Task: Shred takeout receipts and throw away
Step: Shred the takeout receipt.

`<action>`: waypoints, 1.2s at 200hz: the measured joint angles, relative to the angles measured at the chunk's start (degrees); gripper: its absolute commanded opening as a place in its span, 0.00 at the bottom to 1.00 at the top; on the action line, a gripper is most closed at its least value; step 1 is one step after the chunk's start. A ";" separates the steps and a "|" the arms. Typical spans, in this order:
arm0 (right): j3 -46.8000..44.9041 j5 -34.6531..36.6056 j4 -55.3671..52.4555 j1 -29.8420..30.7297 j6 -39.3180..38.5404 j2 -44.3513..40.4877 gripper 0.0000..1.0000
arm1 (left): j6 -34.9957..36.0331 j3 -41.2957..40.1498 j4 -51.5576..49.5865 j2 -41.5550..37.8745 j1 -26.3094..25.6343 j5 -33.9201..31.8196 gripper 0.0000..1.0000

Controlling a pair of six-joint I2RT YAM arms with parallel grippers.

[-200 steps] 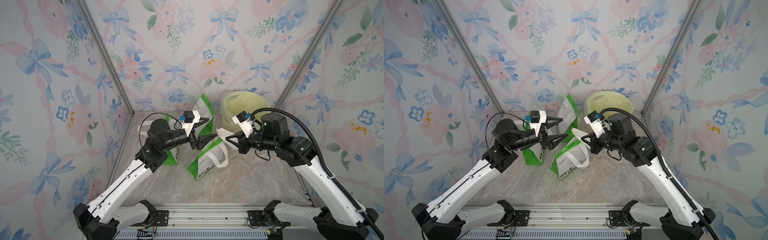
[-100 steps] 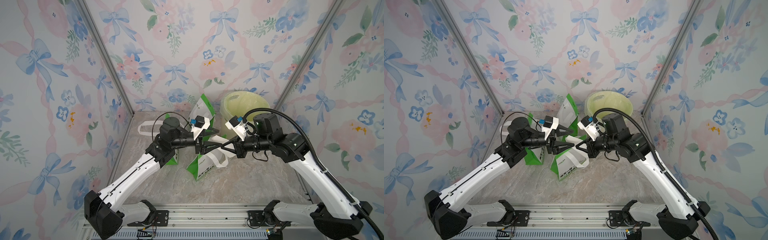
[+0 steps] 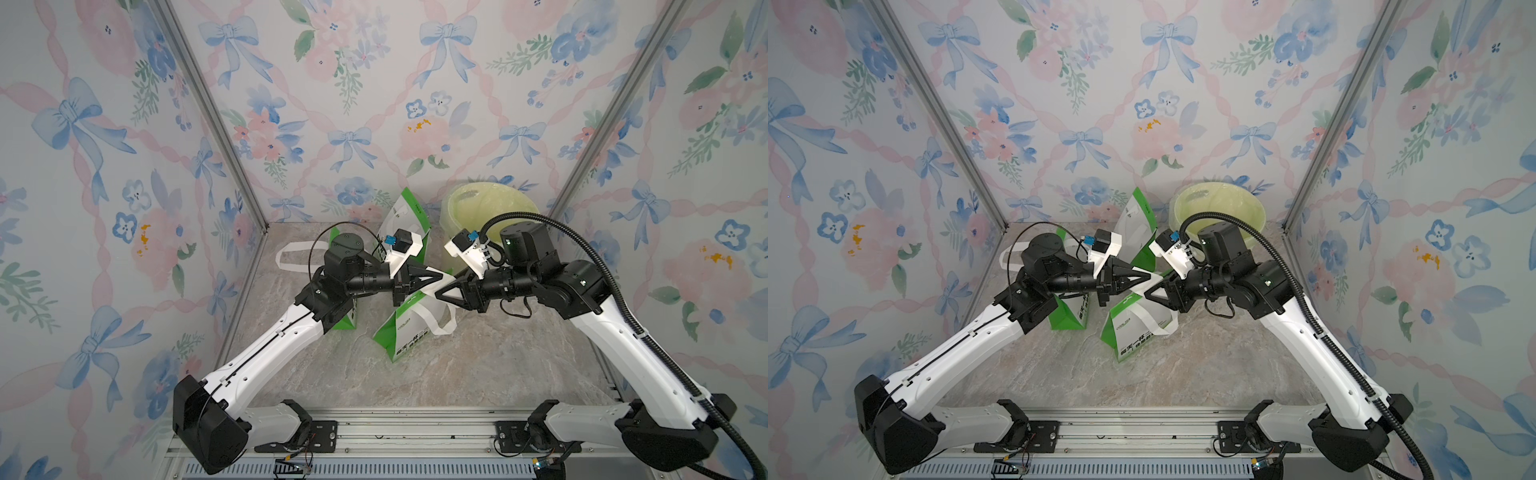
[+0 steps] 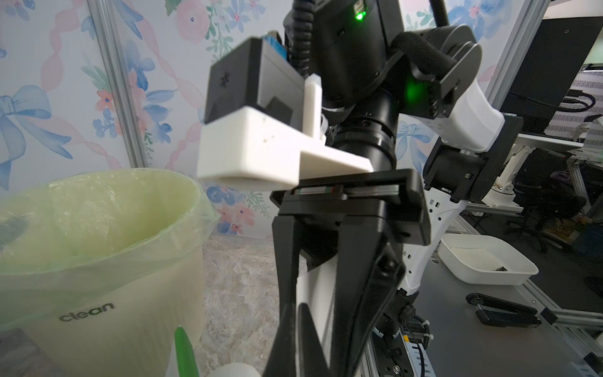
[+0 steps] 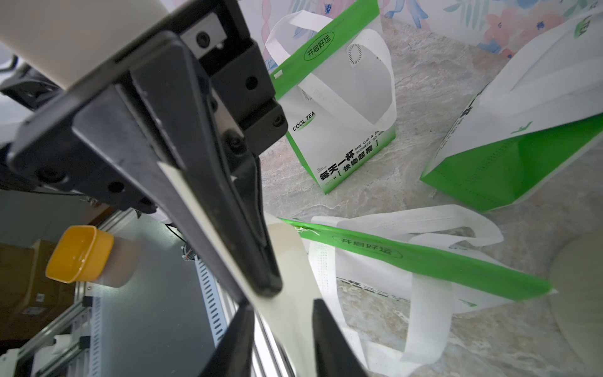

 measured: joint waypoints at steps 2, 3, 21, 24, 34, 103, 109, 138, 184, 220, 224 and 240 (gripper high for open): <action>-0.11 -0.09 0.22 -0.13 -0.39 -0.13 0.60 | -0.04 0.00 0.02 0.00 0.00 -0.17 0.00; -0.17 -0.17 0.24 -0.20 -0.09 -0.24 0.60 | -0.11 0.00 0.02 0.00 0.00 -0.20 0.00; -3.74 -1.90 3.87 -1.70 2.12 -3.78 0.67 | -1.33 0.00 0.02 0.00 0.11 -1.03 0.00; -4.72 -2.05 4.74 -2.08 2.78 -4.76 0.68 | -1.49 0.00 0.02 0.00 0.11 -1.05 0.00; -7.74 -2.58 7.45 -2.97 4.79 -7.58 0.70 | -2.29 0.00 0.02 0.00 0.09 -1.20 0.00; -15.54 -1.86 22.53 -3.26 15.17 -10.51 0.49 | -7.43 -2.01 2.05 -1.05 -0.02 -1.81 0.00; -15.78 -1.81 23.06 -3.26 15.67 -10.43 0.45 | -8.02 -2.43 2.69 -1.36 -0.02 -1.88 0.00; -16.44 -1.79 24.33 -3.26 16.63 -10.43 0.25 | -10.58 -4.09 5.88 -2.58 -0.02 -2.67 0.00; -16.87 -1.57 25.57 -3.26 18.03 -10.49 0.04 | -12.68 -5.14 8.26 -2.64 0.00 -2.93 0.00; -16.87 -1.29 26.10 -3.08 18.01 -10.51 0.00 | -14.16 -5.22 9.09 -2.58 -0.02 -2.54 0.31; -16.87 -1.14 26.10 -2.99 17.99 -10.49 0.00 | -14.49 -5.22 9.09 -2.51 -0.02 -2.43 0.32; -16.87 -1.11 26.05 -2.89 17.77 -10.40 0.00 | -15.13 -5.22 9.14 -2.36 -0.02 -2.51 0.32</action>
